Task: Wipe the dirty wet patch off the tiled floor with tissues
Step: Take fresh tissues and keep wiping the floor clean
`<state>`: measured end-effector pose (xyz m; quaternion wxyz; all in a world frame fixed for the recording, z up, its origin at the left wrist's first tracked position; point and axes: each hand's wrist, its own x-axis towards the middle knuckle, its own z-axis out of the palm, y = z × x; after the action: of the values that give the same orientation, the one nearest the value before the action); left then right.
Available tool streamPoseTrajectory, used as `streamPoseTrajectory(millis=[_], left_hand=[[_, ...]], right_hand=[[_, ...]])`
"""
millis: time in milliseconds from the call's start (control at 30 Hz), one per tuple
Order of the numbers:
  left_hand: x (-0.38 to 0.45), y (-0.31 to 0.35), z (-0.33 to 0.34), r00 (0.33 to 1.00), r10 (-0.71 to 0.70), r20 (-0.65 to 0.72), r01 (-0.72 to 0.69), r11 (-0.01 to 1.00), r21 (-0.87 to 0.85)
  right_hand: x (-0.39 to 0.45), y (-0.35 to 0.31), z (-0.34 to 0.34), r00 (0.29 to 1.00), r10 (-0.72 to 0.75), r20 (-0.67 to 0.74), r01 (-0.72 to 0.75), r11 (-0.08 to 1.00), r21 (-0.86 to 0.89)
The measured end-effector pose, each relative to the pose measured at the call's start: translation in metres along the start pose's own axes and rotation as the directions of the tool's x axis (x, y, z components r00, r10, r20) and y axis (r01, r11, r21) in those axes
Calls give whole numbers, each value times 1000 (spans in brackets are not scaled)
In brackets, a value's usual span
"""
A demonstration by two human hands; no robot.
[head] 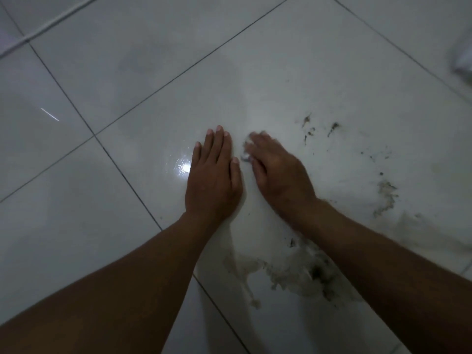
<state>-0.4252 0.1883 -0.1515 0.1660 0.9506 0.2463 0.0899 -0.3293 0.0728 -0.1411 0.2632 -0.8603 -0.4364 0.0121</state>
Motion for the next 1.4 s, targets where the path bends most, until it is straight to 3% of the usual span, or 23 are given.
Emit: streamPoseTrajectory(millis=[100, 300, 467, 533, 700, 800, 867, 967, 1033, 1100, 1267, 1400], left_hand=[[0, 0, 0, 1000, 5, 4, -5, 1000, 11], [3, 6, -2, 1000, -10, 18, 10, 1000, 12], [22, 35, 3, 993, 99, 67, -99, 995, -2], [36, 51, 11, 991, 108, 81, -105, 994, -41], [53, 65, 29, 992, 99, 79, -99, 995, -8], [53, 66, 28, 991, 112, 77, -112, 994, -9], [51, 66, 28, 991, 111, 74, -112, 994, 6], [52, 65, 28, 990, 115, 78, -118, 993, 27], [54, 64, 27, 990, 114, 80, -117, 993, 25], [54, 67, 27, 990, 115, 82, -117, 993, 16], [54, 65, 27, 991, 101, 85, -104, 994, 24], [53, 64, 29, 990, 111, 84, -114, 993, 26]], right_hand=[[-32, 10, -12, 999, -9, -34, 10, 1000, 18], [-9, 48, -15, 942, 264, -210, -264, 964, 27], [-24, 31, -19, 992, 86, -94, -87, 996, -2], [-43, 38, -25, 990, 84, -117, -88, 995, -36], [-32, 82, -34, 896, 348, -276, -371, 928, -35], [6, 92, -35, 836, 476, -271, -483, 874, 46], [19, 83, -29, 873, 439, -214, -441, 897, 40], [7, 63, -26, 973, 195, -125, -197, 980, -11], [-8, 62, -31, 990, 111, -90, -112, 994, -8], [-20, 72, -41, 985, 134, -106, -139, 989, -41], [11, 89, -43, 903, 402, -151, -406, 914, 6], [32, 75, -36, 912, 395, -108, -391, 919, 57]])
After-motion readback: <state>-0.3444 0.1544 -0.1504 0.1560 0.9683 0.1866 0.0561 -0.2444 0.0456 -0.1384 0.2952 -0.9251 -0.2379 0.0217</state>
